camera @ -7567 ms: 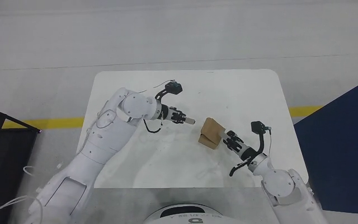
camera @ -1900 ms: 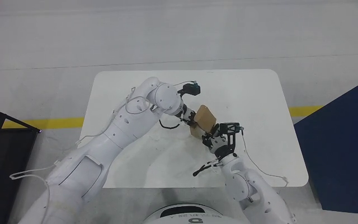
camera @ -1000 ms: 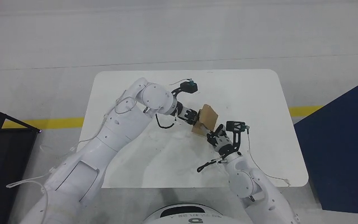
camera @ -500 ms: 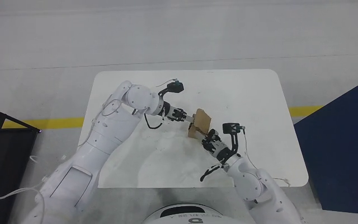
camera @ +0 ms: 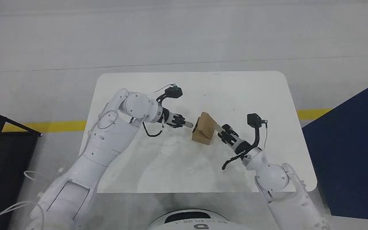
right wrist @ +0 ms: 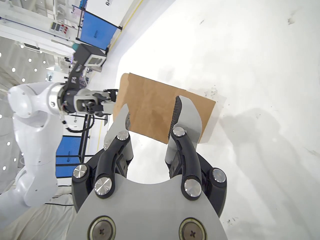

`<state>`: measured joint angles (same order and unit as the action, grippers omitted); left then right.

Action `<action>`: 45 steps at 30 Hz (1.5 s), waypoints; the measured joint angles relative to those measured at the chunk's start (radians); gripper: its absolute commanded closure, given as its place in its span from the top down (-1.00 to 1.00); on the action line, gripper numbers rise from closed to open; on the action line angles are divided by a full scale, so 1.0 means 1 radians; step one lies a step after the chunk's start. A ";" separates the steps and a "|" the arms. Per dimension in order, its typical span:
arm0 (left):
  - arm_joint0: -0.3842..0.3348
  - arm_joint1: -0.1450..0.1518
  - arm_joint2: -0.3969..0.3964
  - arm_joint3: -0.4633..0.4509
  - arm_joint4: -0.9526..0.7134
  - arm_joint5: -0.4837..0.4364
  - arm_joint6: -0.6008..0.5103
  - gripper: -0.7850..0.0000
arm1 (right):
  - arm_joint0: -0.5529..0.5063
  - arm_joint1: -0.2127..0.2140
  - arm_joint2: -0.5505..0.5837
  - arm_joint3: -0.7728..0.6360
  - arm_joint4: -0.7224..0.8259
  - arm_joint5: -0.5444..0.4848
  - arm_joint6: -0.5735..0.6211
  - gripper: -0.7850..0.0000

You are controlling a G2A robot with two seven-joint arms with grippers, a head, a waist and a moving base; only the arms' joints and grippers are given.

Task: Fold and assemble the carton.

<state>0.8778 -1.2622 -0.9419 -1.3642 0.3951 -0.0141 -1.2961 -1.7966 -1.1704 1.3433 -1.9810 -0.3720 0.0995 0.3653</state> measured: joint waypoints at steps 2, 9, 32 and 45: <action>0.001 0.003 -0.005 -0.010 0.004 0.008 0.003 0.30 | 0.014 -0.001 -0.014 0.008 -0.026 0.022 0.003 0.30; 0.000 0.010 -0.006 -0.042 0.020 0.013 -0.005 0.34 | 0.046 -0.003 -0.040 0.029 -0.065 0.068 0.016 0.20; -0.069 0.000 0.051 0.024 -0.017 -0.012 0.024 -0.02 | 0.096 -0.011 -0.097 0.066 -0.107 0.142 0.022 0.00; -0.138 -0.025 0.133 0.095 -0.038 -0.026 0.004 -0.11 | 0.105 -0.015 -0.122 0.068 -0.098 0.146 0.044 0.00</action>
<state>0.7402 -1.2868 -0.8093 -1.2687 0.3571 -0.0405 -1.2919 -1.6918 -1.1855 1.2214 -1.9127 -0.4697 0.2456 0.4090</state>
